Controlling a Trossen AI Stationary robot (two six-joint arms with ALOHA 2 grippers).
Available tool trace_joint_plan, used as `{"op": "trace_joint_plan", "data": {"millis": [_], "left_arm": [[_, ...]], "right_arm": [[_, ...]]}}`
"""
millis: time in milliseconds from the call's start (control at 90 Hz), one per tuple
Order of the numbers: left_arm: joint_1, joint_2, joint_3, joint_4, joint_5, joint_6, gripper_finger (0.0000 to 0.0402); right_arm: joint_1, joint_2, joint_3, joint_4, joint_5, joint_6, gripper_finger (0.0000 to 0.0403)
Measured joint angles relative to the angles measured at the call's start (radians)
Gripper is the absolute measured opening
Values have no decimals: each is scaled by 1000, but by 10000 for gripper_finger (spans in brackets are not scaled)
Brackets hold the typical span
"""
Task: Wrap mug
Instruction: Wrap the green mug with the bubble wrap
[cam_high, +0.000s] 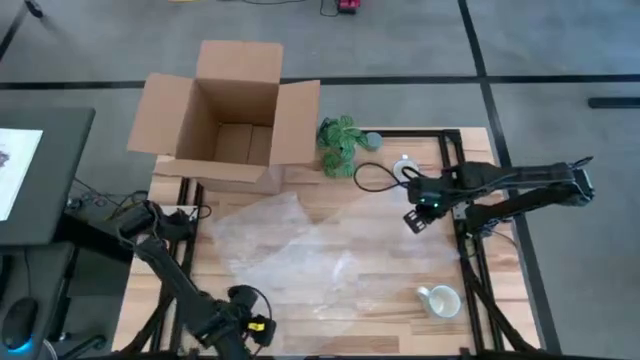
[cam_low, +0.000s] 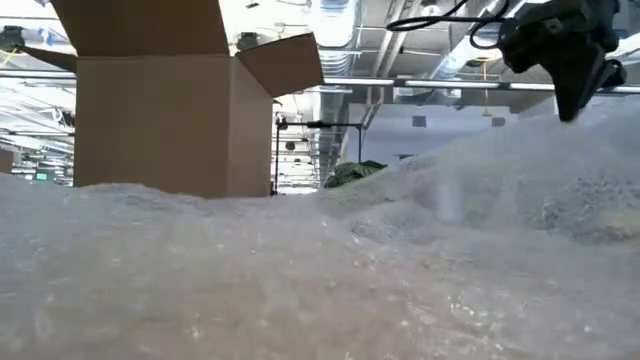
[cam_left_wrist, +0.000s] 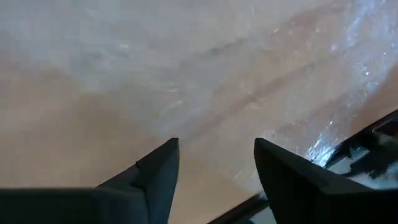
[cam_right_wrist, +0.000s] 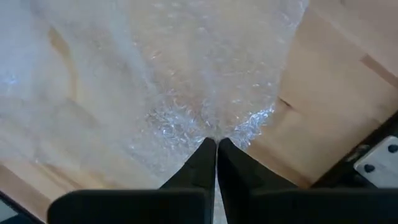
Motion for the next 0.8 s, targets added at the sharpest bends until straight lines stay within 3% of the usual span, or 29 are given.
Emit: {"op": "trace_joint_plan", "data": {"millis": [100, 222, 333, 456, 522, 800], "left_arm": [[27, 0, -108, 187, 24, 14, 224], [64, -3, -160, 243, 82, 114, 208], [98, -4, -167, 224, 126, 235, 145], [125, -3, -167, 198, 166, 367, 40], [133, -1, -148, 151, 185, 407, 13], [138, 1, 114, -324, 195, 534, 0]], "right_arm": [[0, 15, 0, 2, -19, -28, 0], [0, 19, 0, 15, -33, -51, 0], [0, 21, 0, 28, -33, -55, 0], [5, 20, 0, 40, -33, -58, 0], [10, 20, 0, 50, -33, -58, 0], [66, 20, 0, 59, -34, -28, 0]]}}
